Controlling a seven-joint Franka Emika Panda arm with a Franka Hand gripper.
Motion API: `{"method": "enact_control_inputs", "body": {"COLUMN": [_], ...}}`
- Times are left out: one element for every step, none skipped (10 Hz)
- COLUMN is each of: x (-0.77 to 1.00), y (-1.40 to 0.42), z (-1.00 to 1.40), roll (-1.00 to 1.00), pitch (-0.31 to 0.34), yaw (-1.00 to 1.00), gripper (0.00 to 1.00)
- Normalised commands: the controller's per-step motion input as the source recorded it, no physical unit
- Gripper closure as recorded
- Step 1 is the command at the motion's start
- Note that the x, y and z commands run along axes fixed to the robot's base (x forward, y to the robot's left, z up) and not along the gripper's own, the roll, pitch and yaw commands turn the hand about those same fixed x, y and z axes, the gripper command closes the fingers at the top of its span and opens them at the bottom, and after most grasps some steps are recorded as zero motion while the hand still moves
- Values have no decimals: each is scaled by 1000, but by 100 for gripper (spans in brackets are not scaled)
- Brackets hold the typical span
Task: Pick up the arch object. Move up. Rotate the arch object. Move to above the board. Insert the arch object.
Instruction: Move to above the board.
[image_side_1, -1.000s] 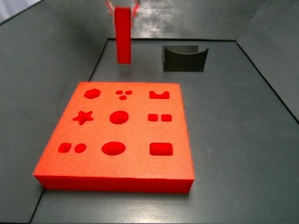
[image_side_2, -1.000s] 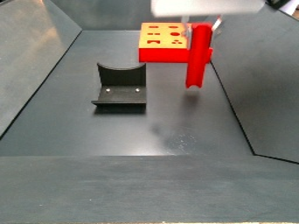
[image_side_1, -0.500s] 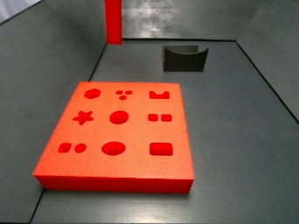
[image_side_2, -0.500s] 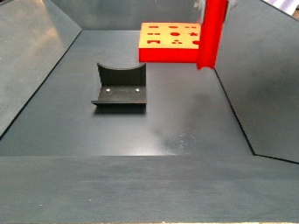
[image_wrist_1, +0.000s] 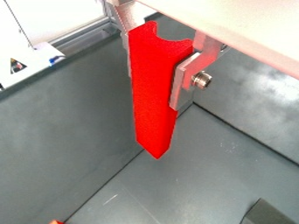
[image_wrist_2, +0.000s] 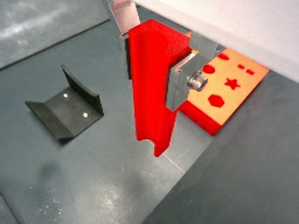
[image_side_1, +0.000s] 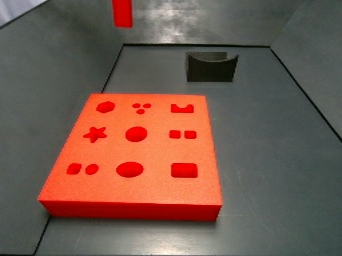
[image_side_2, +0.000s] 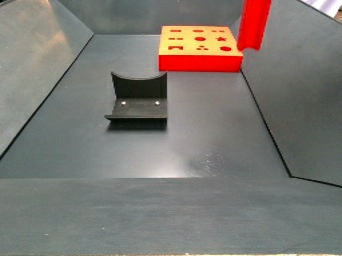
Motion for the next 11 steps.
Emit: {"method": "enact_control_inputs", "body": {"x": [-3, 6, 375, 379, 392, 409, 408, 414, 428, 438, 453], "y": [-7, -7, -1000, -1000, -1000, -1000, -1000, -1000, -1000, -1000, -1000], "z": [378, 214, 189, 180, 176, 182, 184, 187, 188, 195, 202], "roll": [107, 107, 97, 96, 59, -33, -23, 16, -12, 8, 11], "pitch": [87, 93, 18, 17, 56, 89, 100, 117, 119, 130, 140], "yaw": [32, 33, -65, -56, -31, -16, -9, 6, 3, 9, 9], "gripper": [100, 100, 100, 100, 100, 100, 100, 100, 100, 100, 100]}}
